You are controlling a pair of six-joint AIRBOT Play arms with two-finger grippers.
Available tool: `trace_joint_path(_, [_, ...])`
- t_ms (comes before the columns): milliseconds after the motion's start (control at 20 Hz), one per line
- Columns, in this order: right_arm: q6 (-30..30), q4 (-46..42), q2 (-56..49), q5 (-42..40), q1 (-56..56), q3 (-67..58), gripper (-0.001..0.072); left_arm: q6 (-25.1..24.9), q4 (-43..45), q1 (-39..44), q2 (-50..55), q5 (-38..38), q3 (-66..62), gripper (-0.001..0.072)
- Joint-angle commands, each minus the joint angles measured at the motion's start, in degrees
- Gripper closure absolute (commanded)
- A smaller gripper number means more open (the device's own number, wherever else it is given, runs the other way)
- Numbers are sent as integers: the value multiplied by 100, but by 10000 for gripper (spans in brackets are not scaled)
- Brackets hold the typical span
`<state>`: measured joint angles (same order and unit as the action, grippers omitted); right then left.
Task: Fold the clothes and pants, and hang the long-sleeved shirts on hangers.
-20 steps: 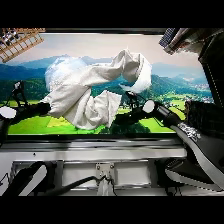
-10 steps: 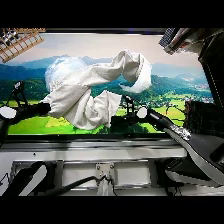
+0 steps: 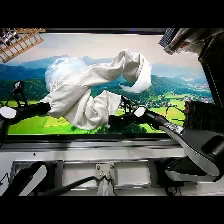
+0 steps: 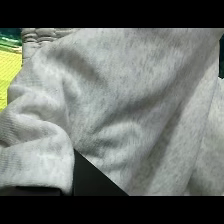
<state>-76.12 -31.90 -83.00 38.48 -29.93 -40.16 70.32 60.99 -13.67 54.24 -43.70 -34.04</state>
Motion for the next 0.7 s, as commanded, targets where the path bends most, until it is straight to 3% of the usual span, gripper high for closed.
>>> trace_joint_path(0, [229, -225, 144, 321, 83, -98, 672, 2, 435, -9, -11, -153, 2, 677])
trace_joint_path(50, [186, -713, 409, 612, 203, -96, 672, 101, 776, -9, -28, -398, 4, 679])
trace_joint_path(150, [-468, -2258, 1069, 1290, 608, -96, 672, 603, 1449, -7, -90, -855, 92, 679])
trace_joint_path(250, [-890, -3738, 1773, 1908, 1233, -96, 673, 772, 1635, -7, -127, -1246, 243, 679])
trace_joint_path(350, [-861, -4350, 2387, 2203, 1991, -98, 672, 863, 1552, -2, -127, -1517, 385, 678])
trace_joint_path(450, [-841, -4428, 2791, 2243, 2699, -98, 672, 938, 1172, -2, -127, -1731, 459, 676])
trace_joint_path(500, [-817, -4433, 2905, 2240, 2973, -98, 672, 903, 1003, 0, -131, -1810, 457, 609])
trace_joint_path(550, [-763, -4450, 2975, 2243, 3198, -98, 672, 905, 868, -9, -162, -1849, 452, 381])
trace_joint_path(600, [-686, -4448, 3001, 2243, 3351, -98, 672, 1016, 855, -24, -232, -1867, 422, 205])
trace_joint_path(650, [-678, -4441, 3001, 2245, 3392, -98, 672, 1123, 826, -66, -334, -1884, 367, 153])
